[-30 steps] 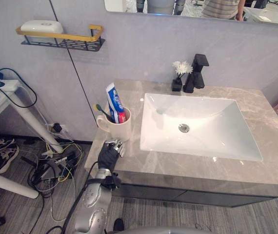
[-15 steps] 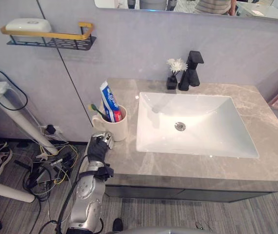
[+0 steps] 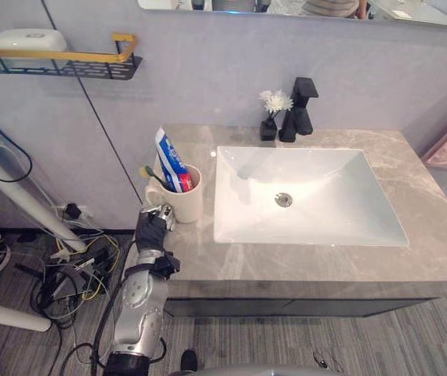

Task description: Organize washtable

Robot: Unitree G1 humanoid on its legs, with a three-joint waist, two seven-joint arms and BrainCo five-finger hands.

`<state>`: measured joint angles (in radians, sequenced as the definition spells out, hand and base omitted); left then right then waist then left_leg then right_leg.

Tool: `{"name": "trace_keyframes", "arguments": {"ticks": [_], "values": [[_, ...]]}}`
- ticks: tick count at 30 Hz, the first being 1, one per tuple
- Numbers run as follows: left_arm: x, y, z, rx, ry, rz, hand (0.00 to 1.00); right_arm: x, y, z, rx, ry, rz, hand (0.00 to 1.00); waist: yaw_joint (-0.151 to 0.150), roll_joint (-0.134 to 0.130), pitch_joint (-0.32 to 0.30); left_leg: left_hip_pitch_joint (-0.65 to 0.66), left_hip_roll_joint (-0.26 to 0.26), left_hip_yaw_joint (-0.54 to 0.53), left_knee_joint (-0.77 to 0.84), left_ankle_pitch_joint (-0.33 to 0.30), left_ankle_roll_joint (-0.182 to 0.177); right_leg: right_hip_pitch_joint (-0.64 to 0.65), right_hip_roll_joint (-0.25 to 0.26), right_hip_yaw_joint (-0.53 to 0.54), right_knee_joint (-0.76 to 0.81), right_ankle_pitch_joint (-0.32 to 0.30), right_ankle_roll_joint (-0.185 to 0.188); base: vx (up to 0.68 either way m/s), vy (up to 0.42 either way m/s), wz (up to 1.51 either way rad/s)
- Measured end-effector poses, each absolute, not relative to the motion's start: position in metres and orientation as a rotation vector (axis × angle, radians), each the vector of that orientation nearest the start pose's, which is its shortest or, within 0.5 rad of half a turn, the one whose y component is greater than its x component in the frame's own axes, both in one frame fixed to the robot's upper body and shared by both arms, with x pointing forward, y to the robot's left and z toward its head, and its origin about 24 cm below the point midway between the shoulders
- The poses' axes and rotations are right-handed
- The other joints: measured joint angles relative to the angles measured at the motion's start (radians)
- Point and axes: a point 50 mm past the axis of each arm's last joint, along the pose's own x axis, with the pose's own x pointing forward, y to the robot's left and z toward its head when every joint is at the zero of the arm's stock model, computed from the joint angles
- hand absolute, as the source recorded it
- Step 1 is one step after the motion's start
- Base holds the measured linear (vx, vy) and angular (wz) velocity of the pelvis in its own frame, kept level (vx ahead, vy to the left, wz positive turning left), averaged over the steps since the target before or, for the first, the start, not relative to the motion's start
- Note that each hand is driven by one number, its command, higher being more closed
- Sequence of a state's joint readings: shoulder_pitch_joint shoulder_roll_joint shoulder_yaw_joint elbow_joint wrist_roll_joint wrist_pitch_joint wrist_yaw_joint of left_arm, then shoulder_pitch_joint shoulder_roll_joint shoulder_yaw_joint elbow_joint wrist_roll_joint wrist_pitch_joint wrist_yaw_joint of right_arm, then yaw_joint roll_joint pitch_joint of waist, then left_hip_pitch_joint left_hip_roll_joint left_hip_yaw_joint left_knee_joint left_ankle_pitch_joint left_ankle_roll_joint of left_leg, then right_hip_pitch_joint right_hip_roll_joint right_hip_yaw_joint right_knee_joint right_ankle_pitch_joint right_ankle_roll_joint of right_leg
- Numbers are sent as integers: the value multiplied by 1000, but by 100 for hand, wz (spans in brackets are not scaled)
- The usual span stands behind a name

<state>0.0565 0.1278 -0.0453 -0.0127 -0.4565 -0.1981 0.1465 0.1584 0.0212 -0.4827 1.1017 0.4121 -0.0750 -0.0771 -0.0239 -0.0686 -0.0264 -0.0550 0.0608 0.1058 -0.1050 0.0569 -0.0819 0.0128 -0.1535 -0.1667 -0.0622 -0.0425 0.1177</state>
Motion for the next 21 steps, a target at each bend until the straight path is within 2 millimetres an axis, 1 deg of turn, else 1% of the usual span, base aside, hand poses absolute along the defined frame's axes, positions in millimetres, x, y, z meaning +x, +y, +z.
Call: {"name": "trace_keyframes", "arguments": {"ticks": [7, 10, 13, 16, 21], "values": [[251, 189, 54, -331, -146, 225, 100, 38, -203, -171, 559, 1078, -825, 0, -3, -1, 0, -1, 0, 18, 0, -6, -1, -10, 0, 18, -3, 2, -1, 17, -2, -7], [254, 195, 56, -333, -156, 267, 100, 40, -203, -171, 560, 1073, -820, 0, -20, -1, -1, -1, 0, 21, 0, -6, -1, -10, 0, 18, -6, 2, -2, 0, 0, 0], [254, 198, 57, -333, -161, 283, 100, 40, -203, -171, 563, 1072, -817, 0, -23, -1, -1, -1, 0, 25, 0, -7, -1, -8, 0, 19, -14, 9, -4, 0, 0, -3], [252, 198, 56, -334, -159, 276, 100, 39, -203, -171, 565, 1072, -814, 0, -23, -2, -1, -1, 0, 26, 0, -7, 0, -7, 0, 20, -19, 13, -5, -2, 1, -2], [238, 194, 53, -336, -152, 234, 100, 37, -203, -171, 564, 1077, -817, 0, -22, -3, -2, -1, 0, 23, 0, -7, 0, -5, 0, 18, -19, 13, -6, 0, 0, 0]]}}
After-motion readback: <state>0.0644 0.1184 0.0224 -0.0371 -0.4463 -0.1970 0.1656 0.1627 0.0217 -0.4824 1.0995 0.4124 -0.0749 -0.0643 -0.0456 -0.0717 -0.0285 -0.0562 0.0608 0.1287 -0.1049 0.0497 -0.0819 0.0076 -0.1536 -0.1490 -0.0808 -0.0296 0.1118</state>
